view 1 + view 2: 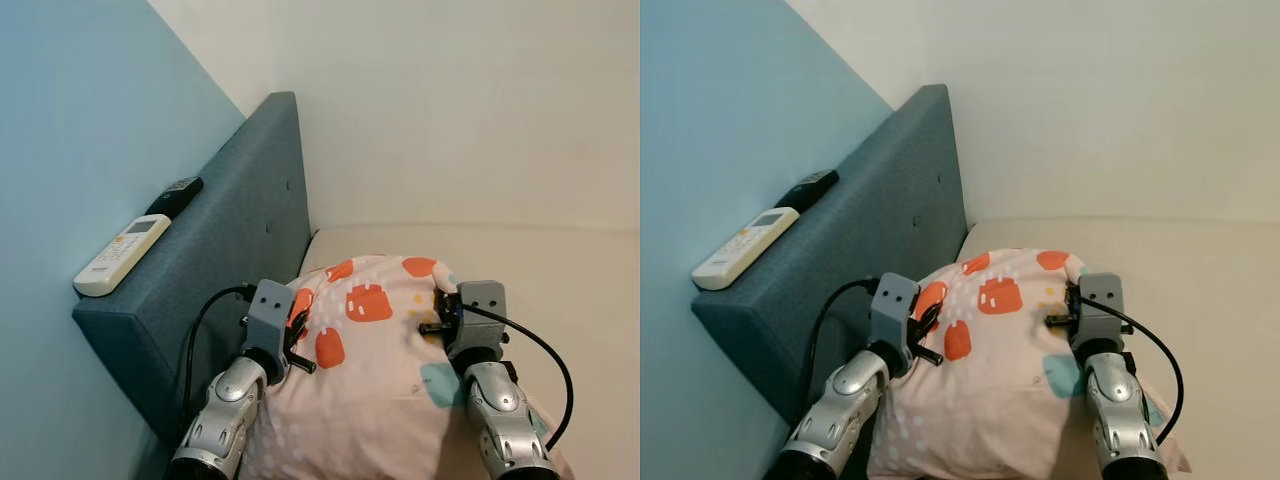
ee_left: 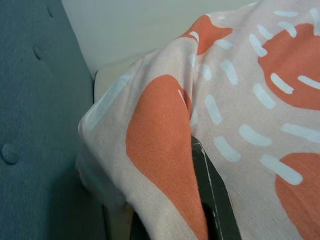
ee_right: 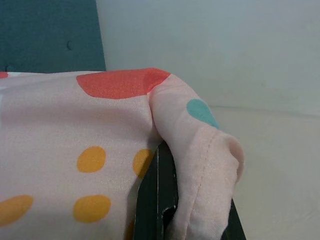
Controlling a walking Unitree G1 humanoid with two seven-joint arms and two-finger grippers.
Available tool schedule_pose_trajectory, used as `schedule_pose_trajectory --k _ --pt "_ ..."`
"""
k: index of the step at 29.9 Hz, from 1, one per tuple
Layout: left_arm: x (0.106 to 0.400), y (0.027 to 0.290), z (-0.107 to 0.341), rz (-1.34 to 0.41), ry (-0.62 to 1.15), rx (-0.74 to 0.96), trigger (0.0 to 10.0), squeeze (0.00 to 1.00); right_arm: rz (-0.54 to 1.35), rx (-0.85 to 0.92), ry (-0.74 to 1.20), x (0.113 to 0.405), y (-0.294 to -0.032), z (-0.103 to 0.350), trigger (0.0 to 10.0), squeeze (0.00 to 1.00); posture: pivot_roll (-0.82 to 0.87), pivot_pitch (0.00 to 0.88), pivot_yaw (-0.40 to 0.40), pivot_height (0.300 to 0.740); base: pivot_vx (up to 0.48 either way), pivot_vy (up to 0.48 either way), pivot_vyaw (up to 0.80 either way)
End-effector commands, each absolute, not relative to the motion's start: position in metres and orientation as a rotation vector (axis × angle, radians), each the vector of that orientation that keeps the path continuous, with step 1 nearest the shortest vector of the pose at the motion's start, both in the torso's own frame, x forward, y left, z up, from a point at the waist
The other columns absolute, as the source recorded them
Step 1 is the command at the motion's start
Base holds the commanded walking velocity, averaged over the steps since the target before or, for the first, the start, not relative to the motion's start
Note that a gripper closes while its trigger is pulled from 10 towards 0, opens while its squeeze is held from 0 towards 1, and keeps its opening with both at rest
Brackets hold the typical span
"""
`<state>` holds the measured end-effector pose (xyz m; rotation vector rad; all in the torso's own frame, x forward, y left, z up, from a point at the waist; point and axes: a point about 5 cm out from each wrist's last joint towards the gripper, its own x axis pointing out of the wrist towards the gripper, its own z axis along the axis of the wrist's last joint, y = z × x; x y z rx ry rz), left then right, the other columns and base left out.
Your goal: Clean up the room
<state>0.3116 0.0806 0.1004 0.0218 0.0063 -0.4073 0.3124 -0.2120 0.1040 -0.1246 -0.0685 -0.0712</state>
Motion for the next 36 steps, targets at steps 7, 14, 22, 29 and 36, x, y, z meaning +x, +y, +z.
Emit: schedule_pose_trajectory --k 7,14,22,29,36 --pt "0.313 0.079 0.112 -0.438 -0.086 0.093 10.0 0.0 -0.192 -0.119 -0.143 0.317 -0.24 0.122 10.0 0.0 -0.02 0.063 0.066 0.74 0.0 0.0 0.0" --pt "0.338 0.063 0.13 -0.41 -0.13 0.173 10.0 0.0 -0.123 -0.197 -0.172 0.342 -0.245 0.143 10.0 0.0 -0.01 0.117 0.075 0.74 0.0 0.0 0.0" --pt "0.357 0.063 0.148 -0.404 -0.158 0.203 10.0 0.0 -0.093 -0.21 -0.135 0.364 -0.247 0.161 10.0 0.0 0.01 0.162 0.091 0.74 0.0 0.0 0.0" --pt "0.352 0.065 0.14 -0.407 -0.152 0.185 10.0 0.0 -0.06 -0.217 -0.137 0.363 -0.235 0.15 10.0 0.0 0.01 0.144 0.093 0.74 0.0 0.0 0.0" --pt "0.347 0.063 0.13 -0.416 -0.142 0.184 10.0 0.0 -0.056 -0.178 -0.164 0.363 -0.232 0.149 10.0 0.0 0.01 0.123 0.093 0.71 0.0 0.0 0.0"
